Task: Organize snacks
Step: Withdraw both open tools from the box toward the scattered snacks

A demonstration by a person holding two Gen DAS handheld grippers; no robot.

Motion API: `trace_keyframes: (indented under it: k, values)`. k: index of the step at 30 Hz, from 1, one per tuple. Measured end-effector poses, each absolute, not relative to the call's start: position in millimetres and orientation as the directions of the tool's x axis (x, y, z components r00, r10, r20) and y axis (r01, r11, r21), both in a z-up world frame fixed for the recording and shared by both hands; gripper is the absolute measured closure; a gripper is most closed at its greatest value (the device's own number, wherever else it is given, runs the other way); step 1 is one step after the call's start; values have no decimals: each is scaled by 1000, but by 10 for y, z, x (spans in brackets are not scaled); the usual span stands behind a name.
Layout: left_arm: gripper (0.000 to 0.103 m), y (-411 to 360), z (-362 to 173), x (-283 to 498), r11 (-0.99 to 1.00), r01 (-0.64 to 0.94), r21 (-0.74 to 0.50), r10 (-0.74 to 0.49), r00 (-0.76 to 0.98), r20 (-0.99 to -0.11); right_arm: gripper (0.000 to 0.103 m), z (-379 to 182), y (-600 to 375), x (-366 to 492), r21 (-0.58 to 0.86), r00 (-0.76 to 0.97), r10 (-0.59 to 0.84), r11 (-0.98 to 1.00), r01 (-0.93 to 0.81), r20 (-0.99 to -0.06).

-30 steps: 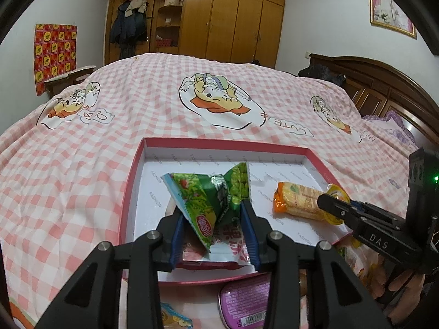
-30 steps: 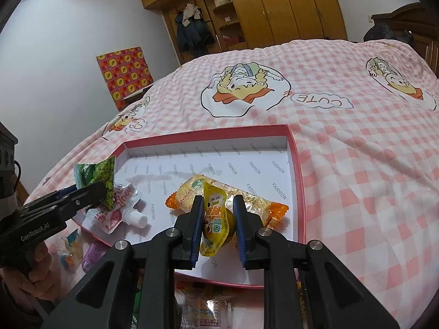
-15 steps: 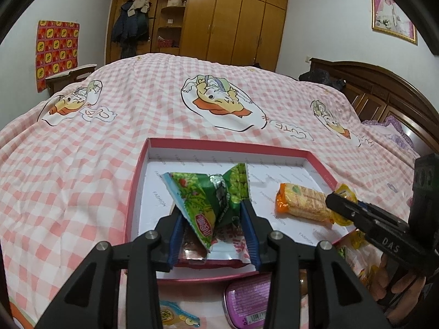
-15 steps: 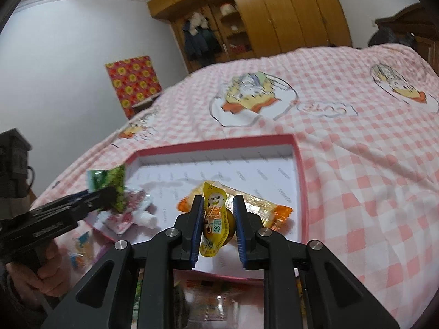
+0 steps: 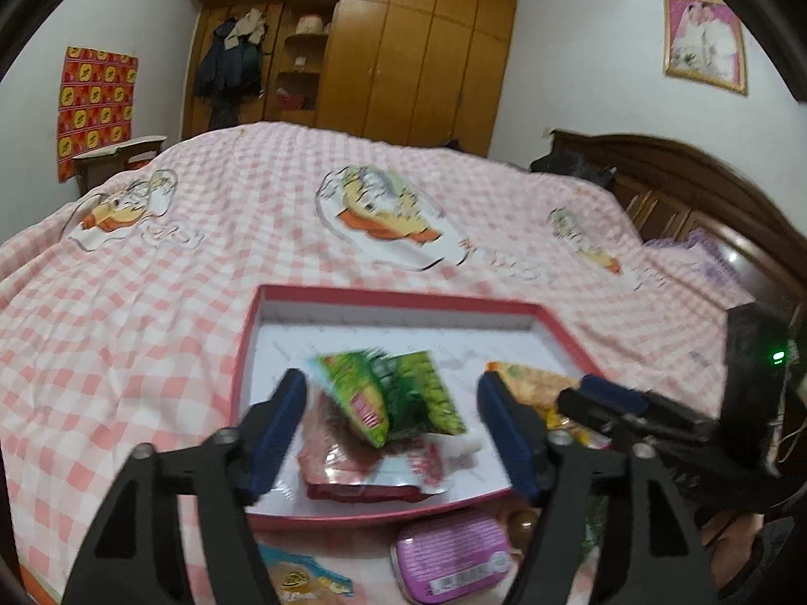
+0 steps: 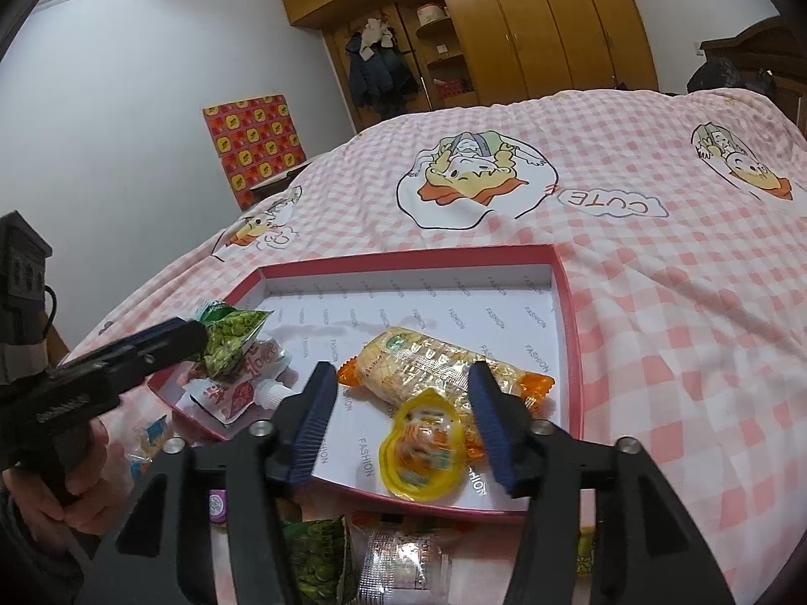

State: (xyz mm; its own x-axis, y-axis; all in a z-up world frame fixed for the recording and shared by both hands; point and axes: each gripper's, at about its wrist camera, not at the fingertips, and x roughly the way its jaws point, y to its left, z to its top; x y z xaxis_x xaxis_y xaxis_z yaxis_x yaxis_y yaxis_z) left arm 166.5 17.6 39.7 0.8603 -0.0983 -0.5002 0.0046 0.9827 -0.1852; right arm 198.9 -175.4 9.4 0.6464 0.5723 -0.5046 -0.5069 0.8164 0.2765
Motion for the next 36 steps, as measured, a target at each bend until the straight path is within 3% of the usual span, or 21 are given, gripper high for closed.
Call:
trace_keyframes:
  k: [4, 7, 12, 26, 36]
  values:
    - [22, 117, 375, 1693, 962, 103, -253, -222, 835, -503, 40, 90, -1751, 1974, 273, 646, 573, 816, -510, -504]
    - [22, -28, 383, 1673, 957, 169, -234, -267, 828, -493, 40, 86, -1769, 1980, 277, 644, 574, 815, -509, -506]
    - [22, -222, 386, 1639, 967, 205, -149, -252, 837, -485, 40, 84, -1798, 1976, 286, 641, 578, 813, -507, -506]
    - [14, -65, 343, 1636, 970, 146, -196, -228, 834, -503, 39, 93, -1797, 1955, 284, 645, 581, 811, -512, -496]
    - [11, -62, 303, 1660, 979, 111, -169, -187, 817, -546, 27, 133, -1775, 1905, 271, 651, 583, 809, -522, -487]
